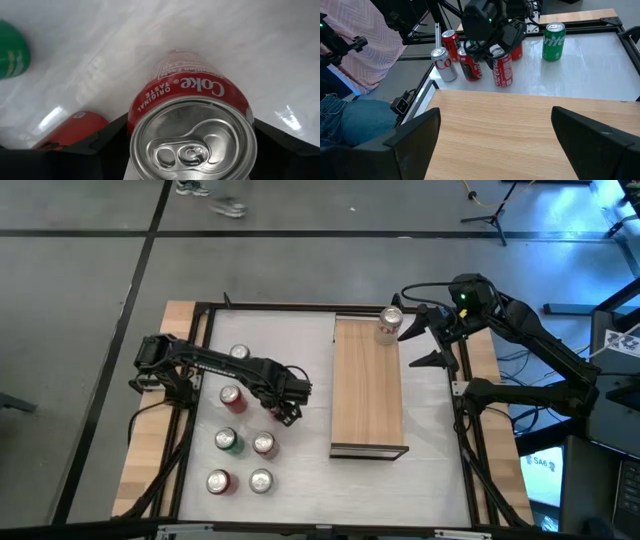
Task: Place canned beverage on shelf
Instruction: Put the right red white soda can on the shelf
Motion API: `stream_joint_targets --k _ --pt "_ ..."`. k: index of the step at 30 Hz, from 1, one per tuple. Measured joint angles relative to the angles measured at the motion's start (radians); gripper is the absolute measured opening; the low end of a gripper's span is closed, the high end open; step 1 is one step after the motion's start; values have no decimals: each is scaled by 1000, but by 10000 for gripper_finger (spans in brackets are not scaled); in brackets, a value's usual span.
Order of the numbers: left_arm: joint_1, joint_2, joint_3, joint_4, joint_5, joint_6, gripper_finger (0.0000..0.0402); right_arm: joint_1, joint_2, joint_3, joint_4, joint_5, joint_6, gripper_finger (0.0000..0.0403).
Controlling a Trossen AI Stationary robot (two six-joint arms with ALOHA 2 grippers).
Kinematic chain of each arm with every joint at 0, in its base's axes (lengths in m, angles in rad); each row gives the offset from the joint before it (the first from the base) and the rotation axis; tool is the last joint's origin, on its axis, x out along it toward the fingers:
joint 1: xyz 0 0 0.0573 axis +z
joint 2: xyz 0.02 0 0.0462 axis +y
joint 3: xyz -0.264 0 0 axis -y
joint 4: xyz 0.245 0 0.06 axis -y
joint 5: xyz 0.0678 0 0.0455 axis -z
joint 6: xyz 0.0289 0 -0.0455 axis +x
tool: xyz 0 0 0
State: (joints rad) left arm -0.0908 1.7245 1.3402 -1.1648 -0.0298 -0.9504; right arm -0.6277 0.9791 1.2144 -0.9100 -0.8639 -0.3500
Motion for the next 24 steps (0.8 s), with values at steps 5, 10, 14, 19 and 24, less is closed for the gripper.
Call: stream_joint_targets --k 5,10,14,19,24 --pt "13 -3 70 -5 2 99 283 0 0 0 0 0 0 374" --pt "39 -3 181 -37 49 229 284 0 0 0 0 0 0 374" --pt "63 -3 289 -109 51 294 284 0 0 0 0 0 0 374" --pt "96 -4 418 -165 45 335 285 0 0 0 0 0 0 374" --pt "127 -5 523 -164 34 374 285 0 0 0 0 0 0 374"
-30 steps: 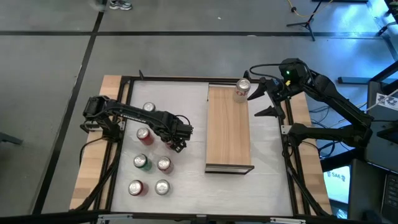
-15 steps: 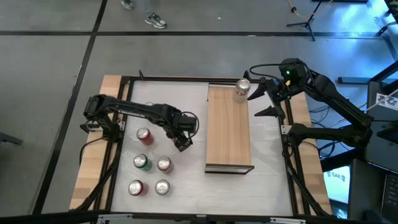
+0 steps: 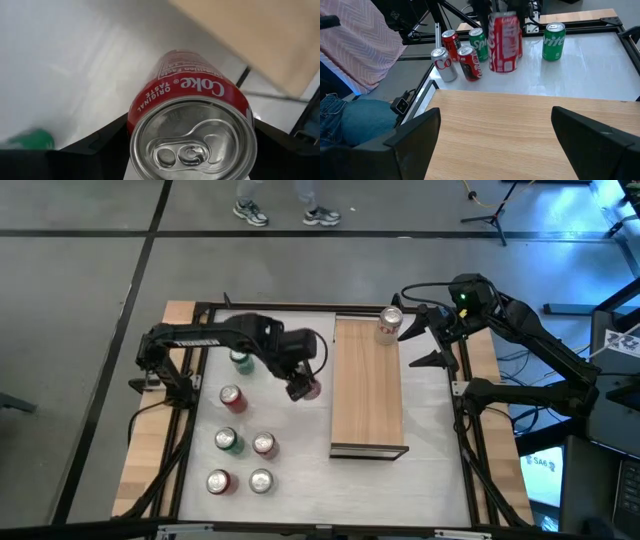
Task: Place canned beverage on shelf
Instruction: Put the right red white soda can on the shelf
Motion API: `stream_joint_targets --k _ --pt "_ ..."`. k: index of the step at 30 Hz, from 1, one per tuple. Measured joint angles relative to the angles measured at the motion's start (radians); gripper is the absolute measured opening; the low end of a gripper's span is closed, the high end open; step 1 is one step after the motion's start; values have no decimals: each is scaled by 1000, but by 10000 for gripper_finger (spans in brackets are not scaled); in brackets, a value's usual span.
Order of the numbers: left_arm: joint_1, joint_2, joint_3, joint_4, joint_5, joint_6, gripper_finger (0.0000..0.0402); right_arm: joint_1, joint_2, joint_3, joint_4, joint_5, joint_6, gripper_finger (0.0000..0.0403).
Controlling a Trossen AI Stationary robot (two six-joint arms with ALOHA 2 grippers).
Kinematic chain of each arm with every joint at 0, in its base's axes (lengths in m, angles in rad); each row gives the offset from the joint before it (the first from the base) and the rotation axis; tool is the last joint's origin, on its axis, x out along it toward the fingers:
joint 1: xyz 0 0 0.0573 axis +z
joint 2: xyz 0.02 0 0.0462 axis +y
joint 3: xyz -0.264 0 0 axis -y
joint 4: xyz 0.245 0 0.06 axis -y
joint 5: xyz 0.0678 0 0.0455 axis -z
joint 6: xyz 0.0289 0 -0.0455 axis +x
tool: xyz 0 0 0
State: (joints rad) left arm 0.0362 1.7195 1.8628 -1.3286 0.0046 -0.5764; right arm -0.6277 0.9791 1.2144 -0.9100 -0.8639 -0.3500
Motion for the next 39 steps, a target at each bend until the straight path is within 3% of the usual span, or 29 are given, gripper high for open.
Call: stream_joint_targets --k 12,27,39 --pt "89 1 171 66 -80 163 285 0 0 0 1 18 0 374" --pt "154 27 178 308 -64 325 285 0 0 0 3 18 -8 374" --pt "151 140 177 316 71 344 286 0 0 0 0 18 -14 374"
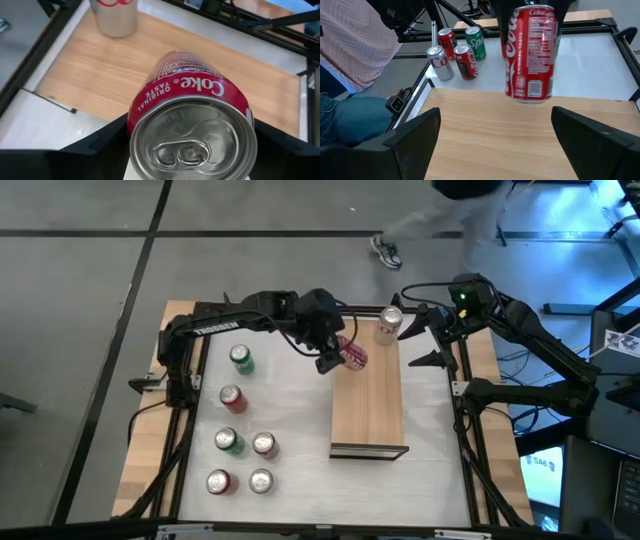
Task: Place canned beverage on shelf
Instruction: Put the right red white soda can on the shelf
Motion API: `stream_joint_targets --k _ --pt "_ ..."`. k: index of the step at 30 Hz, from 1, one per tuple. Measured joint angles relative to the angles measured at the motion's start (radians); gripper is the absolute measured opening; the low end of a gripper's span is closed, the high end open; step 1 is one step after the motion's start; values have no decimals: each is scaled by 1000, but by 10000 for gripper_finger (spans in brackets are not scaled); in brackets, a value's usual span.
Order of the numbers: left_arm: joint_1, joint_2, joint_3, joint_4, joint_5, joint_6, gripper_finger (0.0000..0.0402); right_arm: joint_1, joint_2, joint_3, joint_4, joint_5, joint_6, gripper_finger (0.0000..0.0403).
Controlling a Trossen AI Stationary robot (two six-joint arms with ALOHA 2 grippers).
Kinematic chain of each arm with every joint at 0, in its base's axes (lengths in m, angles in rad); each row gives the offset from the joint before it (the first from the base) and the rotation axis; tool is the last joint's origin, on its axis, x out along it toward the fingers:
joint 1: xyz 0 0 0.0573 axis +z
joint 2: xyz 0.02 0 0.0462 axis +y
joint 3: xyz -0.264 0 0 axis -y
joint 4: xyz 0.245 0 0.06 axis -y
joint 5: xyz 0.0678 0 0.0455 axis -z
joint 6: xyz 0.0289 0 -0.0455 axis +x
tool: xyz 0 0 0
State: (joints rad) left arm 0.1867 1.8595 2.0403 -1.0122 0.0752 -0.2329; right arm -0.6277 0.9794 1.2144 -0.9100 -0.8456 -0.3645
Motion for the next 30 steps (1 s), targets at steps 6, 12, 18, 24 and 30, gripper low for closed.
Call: stream_joint_targets --k 6,12,18,24,30 --pt "-8 0 0 0 -8 -1 286 0 0 0 1 -3 -7 374" --pt "-27 0 0 0 -12 0 286 0 0 0 21 -48 -7 374" --pt "-43 0 0 3 -42 0 286 84 0 0 76 -7 4 374" --pt "-54 0 0 5 -70 8 286 222 10 0 220 239 59 374" --pt "-73 0 0 5 -89 34 286 297 27 0 308 409 164 374"
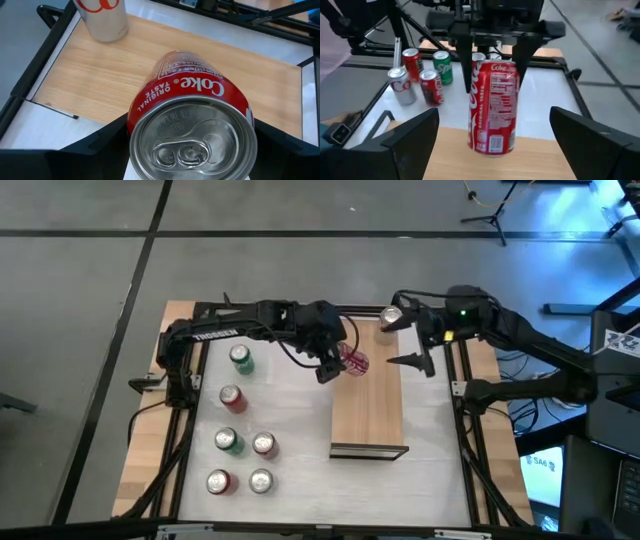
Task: Place canned beverage on shelf
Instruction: Put the right red white soda can on the shelf
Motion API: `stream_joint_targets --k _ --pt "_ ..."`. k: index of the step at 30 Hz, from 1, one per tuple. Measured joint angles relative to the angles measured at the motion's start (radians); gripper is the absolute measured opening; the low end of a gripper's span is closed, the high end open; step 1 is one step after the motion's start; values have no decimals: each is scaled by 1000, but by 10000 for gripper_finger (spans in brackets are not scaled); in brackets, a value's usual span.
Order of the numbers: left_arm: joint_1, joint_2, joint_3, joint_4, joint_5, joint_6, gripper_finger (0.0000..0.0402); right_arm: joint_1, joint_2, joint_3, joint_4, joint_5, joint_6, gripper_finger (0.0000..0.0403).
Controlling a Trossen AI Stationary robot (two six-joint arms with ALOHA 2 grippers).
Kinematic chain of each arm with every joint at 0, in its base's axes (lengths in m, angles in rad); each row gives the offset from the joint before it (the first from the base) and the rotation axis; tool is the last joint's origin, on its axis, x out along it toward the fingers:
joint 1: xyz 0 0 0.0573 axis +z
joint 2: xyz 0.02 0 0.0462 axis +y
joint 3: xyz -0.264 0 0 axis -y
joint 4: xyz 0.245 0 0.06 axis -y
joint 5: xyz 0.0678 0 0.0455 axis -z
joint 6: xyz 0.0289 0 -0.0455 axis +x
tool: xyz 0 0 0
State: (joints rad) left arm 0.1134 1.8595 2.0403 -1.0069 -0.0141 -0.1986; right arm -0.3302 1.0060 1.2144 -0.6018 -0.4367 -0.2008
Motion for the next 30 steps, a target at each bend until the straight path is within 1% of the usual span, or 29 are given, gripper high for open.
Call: stream_joint_targets --k 4,6,10,17,23,30 --pt "-17 0 0 15 -26 6 286 38 37 0 5 2 54 374" --pt "-25 0 0 34 -28 30 286 58 61 0 5 22 71 374" --pt "-43 0 0 75 -30 53 286 104 112 0 11 80 74 374" --pt "-58 0 0 111 -22 53 286 172 186 0 37 100 74 374" --pt "-71 -1 -1 141 -29 77 286 216 232 0 39 229 74 374" --pt "-76 -1 -1 156 -31 79 286 222 240 0 40 225 73 374"
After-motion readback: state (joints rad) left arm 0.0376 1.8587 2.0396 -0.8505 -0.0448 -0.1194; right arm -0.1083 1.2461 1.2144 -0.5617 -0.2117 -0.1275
